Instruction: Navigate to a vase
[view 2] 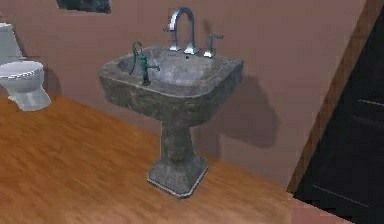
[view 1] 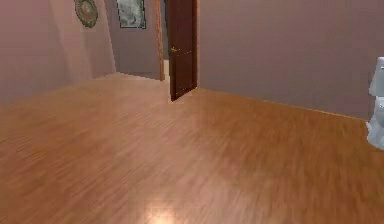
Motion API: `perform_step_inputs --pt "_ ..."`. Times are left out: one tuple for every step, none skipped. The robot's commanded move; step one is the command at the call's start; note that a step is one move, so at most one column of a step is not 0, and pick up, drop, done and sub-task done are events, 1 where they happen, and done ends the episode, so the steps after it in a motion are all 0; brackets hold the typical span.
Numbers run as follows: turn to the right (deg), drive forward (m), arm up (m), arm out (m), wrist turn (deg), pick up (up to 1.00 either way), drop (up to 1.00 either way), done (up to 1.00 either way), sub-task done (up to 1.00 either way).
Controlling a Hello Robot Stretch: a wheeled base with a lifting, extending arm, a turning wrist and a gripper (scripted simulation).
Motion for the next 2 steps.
perform_step_inputs --pt "0.0 0.55 0.00 0.00 0.0 0.00 0.00 0.00 0.00" --pt "-21.0 0.00 0.00 0.00 0.0 0.00 0.00 0.00 0.00"
